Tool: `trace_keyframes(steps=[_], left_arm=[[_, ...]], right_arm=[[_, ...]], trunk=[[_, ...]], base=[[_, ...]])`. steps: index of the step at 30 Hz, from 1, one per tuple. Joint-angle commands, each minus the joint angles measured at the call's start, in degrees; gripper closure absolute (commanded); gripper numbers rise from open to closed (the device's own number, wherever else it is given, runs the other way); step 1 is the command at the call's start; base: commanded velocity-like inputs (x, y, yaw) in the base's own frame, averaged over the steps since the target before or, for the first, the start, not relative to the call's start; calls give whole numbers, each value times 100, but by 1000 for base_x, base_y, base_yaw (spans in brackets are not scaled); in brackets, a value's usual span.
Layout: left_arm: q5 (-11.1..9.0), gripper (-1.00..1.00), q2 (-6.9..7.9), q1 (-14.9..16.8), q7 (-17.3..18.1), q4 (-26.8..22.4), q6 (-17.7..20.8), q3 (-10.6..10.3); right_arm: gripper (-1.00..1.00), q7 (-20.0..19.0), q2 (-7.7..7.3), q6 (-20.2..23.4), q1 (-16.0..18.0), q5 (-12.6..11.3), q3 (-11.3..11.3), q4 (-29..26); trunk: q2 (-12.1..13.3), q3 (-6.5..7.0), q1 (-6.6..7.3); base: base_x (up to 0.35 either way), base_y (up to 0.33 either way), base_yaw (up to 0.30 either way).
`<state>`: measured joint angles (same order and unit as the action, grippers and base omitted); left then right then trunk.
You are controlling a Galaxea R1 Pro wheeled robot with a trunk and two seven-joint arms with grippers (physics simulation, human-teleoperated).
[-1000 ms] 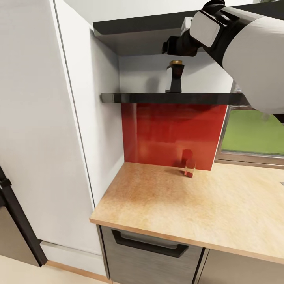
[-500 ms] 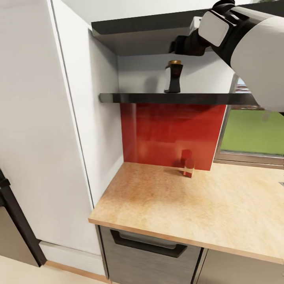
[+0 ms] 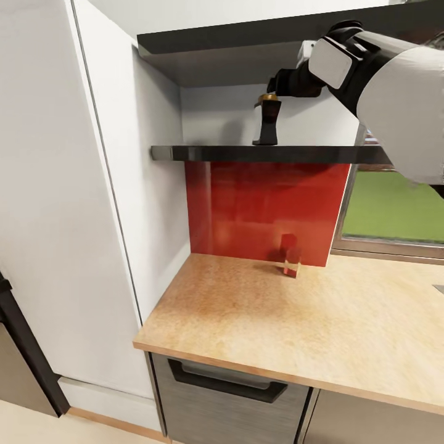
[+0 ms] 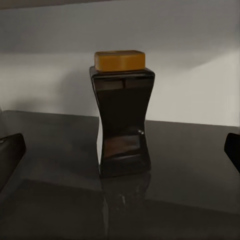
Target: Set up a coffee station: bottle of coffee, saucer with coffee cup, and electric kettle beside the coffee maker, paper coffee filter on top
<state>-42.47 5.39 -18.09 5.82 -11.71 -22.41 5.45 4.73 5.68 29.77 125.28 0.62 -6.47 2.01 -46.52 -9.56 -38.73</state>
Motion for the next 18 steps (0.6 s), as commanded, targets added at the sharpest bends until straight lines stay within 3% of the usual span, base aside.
trace_keyframes(steps=[1,18], left_arm=[[-34,-100,-3,-2,60,-6,9,44],[-42,-100,-13,0,-26,2,29,44]], right_arm=[[-100,38,5,0,5,7,-47,10],[-100,42,29,-6,-27,12,-47,10]], trunk=[[-7,-8,-2],[-7,-8,-2]], base=[[0,-2,0],[5,0,0]])
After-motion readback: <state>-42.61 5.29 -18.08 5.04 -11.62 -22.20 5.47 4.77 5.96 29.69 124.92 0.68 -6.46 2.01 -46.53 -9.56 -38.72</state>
